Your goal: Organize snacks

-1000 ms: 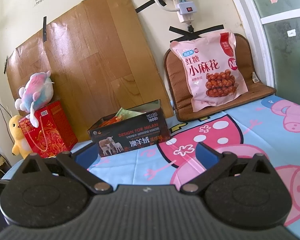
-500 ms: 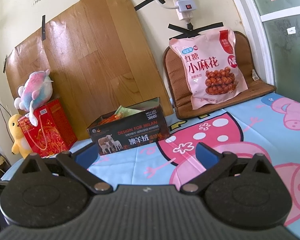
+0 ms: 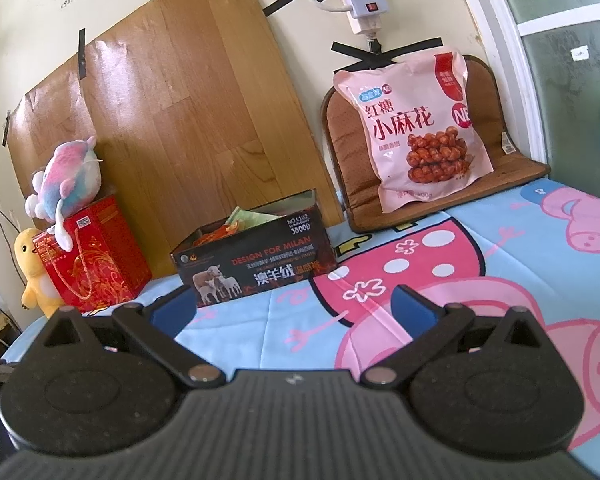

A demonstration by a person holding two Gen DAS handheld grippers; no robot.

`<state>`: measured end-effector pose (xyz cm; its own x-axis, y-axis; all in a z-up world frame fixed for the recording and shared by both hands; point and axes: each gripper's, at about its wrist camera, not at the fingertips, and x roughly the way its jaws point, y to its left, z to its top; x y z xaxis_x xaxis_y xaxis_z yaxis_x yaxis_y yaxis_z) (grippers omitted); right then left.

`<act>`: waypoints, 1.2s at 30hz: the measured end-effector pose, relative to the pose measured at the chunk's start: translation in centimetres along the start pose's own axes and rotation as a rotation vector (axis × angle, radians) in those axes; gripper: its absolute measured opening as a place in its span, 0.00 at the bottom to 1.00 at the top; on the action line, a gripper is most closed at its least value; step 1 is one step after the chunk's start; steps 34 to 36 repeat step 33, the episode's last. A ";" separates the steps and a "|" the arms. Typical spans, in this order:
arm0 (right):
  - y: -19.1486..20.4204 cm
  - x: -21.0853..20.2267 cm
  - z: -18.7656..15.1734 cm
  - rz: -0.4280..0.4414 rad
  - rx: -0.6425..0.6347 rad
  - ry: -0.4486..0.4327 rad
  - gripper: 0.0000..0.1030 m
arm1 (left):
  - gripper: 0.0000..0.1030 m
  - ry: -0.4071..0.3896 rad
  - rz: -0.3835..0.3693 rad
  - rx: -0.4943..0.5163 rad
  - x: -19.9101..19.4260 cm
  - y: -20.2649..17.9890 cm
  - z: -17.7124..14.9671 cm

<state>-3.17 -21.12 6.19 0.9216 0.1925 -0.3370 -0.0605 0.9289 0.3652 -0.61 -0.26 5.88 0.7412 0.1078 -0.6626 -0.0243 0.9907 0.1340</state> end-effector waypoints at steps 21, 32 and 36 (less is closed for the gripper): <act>-0.2 0.5 -0.2 0.000 -0.003 0.016 1.00 | 1.00 0.053 -0.003 -0.012 1.2 0.0 -0.1; -0.2 0.5 -0.3 0.000 -0.005 0.018 1.00 | 1.00 0.027 -0.001 -0.007 0.7 -0.1 0.0; -0.2 0.5 -0.3 0.000 -0.006 0.017 1.00 | 1.00 0.024 0.000 -0.006 0.7 -0.1 0.0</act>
